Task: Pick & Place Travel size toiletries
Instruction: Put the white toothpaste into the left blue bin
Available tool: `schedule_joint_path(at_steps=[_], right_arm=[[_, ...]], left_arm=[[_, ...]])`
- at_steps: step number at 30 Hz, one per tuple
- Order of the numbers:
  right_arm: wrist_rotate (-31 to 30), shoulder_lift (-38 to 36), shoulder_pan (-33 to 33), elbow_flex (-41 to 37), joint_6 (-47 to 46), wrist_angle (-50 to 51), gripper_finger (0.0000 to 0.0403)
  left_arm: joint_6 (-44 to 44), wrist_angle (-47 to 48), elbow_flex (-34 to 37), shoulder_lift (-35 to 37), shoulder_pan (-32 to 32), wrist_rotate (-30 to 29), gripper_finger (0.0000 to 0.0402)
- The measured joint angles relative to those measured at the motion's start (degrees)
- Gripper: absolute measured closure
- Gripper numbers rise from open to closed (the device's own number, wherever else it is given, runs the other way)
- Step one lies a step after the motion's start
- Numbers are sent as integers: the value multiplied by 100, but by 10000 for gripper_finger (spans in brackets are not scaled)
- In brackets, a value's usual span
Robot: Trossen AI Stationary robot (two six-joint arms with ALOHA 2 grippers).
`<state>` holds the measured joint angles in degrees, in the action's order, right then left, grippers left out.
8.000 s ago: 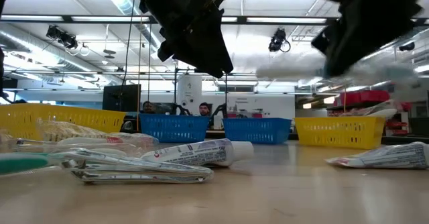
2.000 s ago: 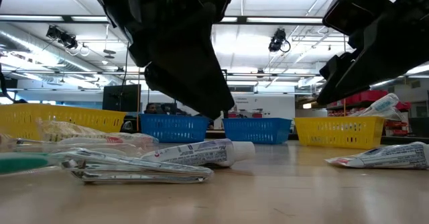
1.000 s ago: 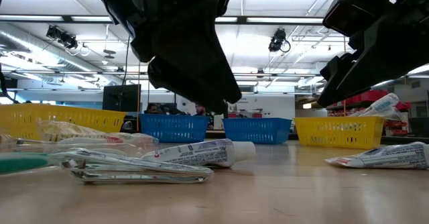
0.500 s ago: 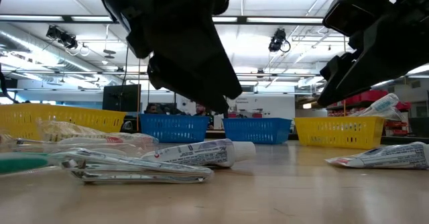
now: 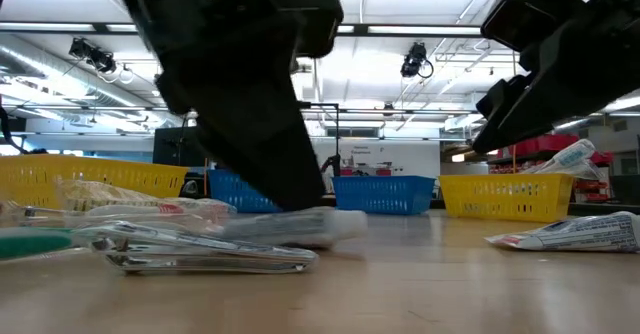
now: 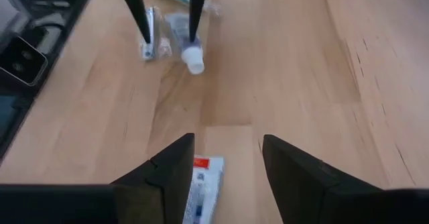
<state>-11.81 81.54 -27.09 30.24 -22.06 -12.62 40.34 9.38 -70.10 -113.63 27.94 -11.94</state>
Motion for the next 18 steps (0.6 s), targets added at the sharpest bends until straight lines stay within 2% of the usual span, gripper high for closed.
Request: schedule_joint_path(at_steps=[11, 18], right_arm=[[4, 0, 0, 0, 2, -160, 199], [4, 0, 0, 0, 2, -151, 197]], left_arm=[[-342, 698, -178, -108, -66, -470, 187], [-417, 819, -178, -108, -135, -275, 187]])
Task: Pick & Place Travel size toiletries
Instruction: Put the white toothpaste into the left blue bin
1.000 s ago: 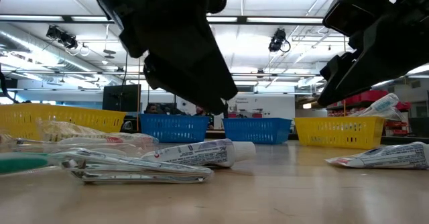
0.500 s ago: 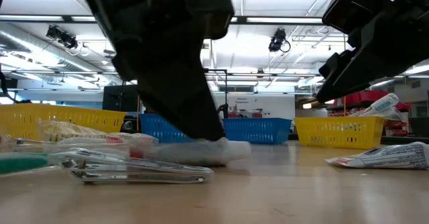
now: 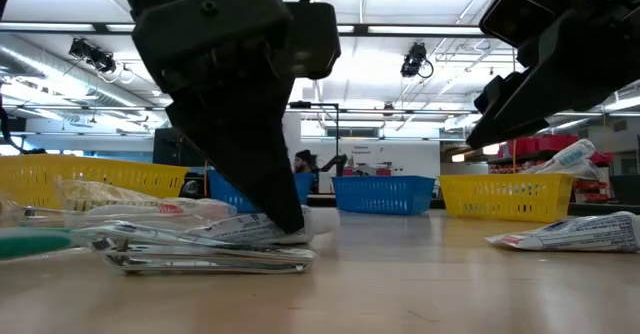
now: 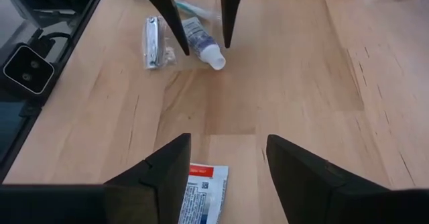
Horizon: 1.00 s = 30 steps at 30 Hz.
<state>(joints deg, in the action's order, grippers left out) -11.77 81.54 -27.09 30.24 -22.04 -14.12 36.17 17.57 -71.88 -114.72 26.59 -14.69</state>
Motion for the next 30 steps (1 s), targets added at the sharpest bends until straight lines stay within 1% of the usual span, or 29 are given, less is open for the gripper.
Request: schedule_joint_path(at_steps=[5, 8, 13, 18, 22, 24, 27, 30], right_arm=[[0, 0, 0, 0, 0, 10, 207], [-2, 0, 0, 0, 0, 3, 213], [-2, 0, 0, 0, 0, 10, 220], [-2, 0, 0, 0, 0, 10, 220], [-2, 0, 0, 0, 0, 10, 213], [-2, 0, 0, 0, 0, 10, 209], [-2, 0, 0, 0, 0, 10, 204], [-2, 0, 0, 0, 0, 10, 201]], left_arm=[[65, 118, 0, -14, -55, 99, 191], [72, 177, -8, -59, -121, 127, 208], [388, 196, -22, -114, -219, 269, 244], [357, 300, -77, -61, -217, 123, 273], [233, 302, -201, 24, -241, -111, 287], [400, 555, -367, 26, -265, -175, 291], [534, 1172, -714, 26, -329, -151, 296], [473, 2182, -1131, 28, -434, -254, 299]])
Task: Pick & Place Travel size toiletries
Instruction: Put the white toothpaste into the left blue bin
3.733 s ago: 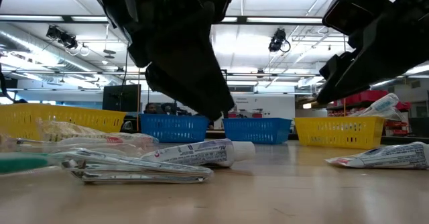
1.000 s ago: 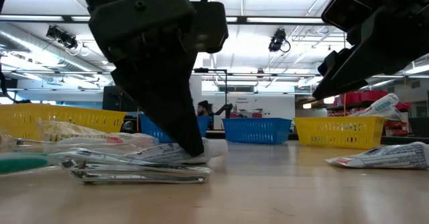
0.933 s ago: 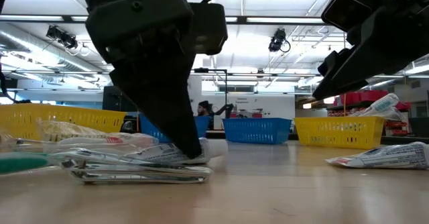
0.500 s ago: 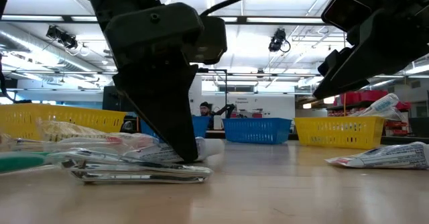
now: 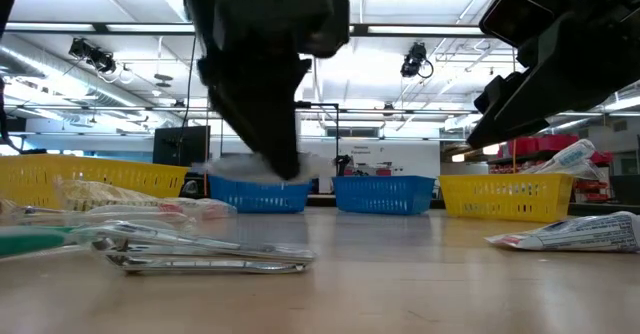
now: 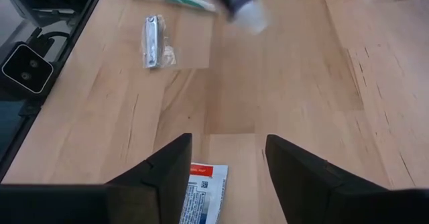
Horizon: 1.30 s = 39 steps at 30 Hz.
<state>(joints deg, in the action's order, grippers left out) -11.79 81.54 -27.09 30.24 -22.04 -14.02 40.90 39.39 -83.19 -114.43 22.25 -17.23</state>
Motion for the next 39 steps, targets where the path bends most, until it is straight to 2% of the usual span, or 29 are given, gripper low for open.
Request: schedule_joint_path(at_steps=[4, 7, 12, 19, 23, 26, 30, 35, 39], right_arm=[[0, 0, 0, 0, 0, 0, 197], [0, 0, 0, 0, 0, -2, 196], [-2, 0, 2, 0, 0, -4, 203], [-2, 0, 0, 0, 1, -1, 214], [-2, 0, 2, 0, 0, 0, 213], [-2, 0, 2, 0, 0, 0, 205], [-3, 0, 2, 0, 1, 2, 194], [-4, 0, 0, 0, 0, 4, 184], [-4, 0, 2, 0, 0, 22, 176]], left_arm=[[-78, 1410, -592, 11, -259, -766, 299], [-56, 2252, -903, 11, -628, -897, 299], [-352, 2770, -965, 16, -1484, -1295, 299], [-1412, 2550, -965, 15, -2711, -1123, 299], [-1925, 2141, -897, 11, -3207, -655, 299], [-2184, 1676, -666, 1, -3405, -457, 299], [-2166, 1535, -362, 0, -3570, -145, 299], [-2135, 1366, 58, -7, -3662, -136, 295], [-2152, 1244, 279, -7, -3665, -127, 276]])
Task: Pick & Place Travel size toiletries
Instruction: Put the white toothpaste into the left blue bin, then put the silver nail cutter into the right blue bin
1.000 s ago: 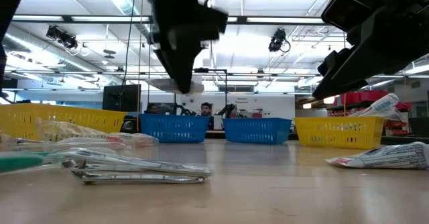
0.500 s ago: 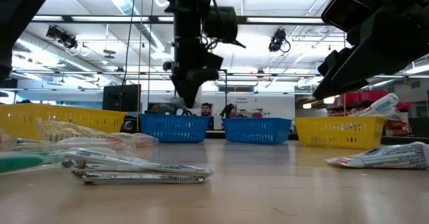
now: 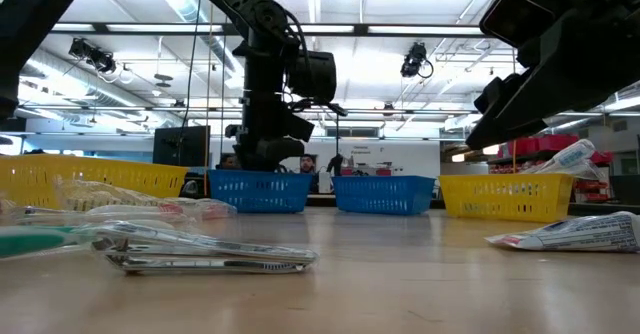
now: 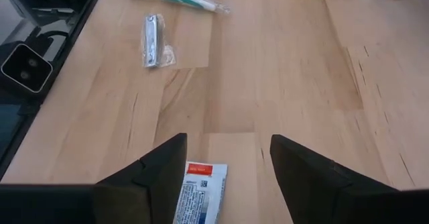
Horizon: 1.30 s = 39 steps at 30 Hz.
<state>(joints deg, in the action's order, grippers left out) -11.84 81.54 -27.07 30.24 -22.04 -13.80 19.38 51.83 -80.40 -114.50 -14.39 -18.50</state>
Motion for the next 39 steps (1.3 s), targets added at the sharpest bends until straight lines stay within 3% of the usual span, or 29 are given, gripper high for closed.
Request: schedule_joint_path(at_steps=[8, 18, 24, 32, 37, 39], right_arm=[[112, 0, -2, 0, -325, 611, 152], [258, 0, -2, 0, -461, 833, 154], [253, 0, -2, 0, -452, 817, 164], [128, 0, 0, 0, -383, 789, 160], [-284, 0, 0, 0, -137, 742, 148], [-571, 0, 0, 0, -56, 687, 145]], left_arm=[[-64, 131, -120, 20, 43, 104, 226], [-208, 276, -286, 865, 506, 141, 215], [-138, 269, -289, 1285, 1398, 162, 218], [938, -131, -287, 1307, 2999, 220, 218], [1745, -1020, -287, 1307, 3798, -440, 218], [1760, -1179, -287, 1307, 4000, -419, 219]])
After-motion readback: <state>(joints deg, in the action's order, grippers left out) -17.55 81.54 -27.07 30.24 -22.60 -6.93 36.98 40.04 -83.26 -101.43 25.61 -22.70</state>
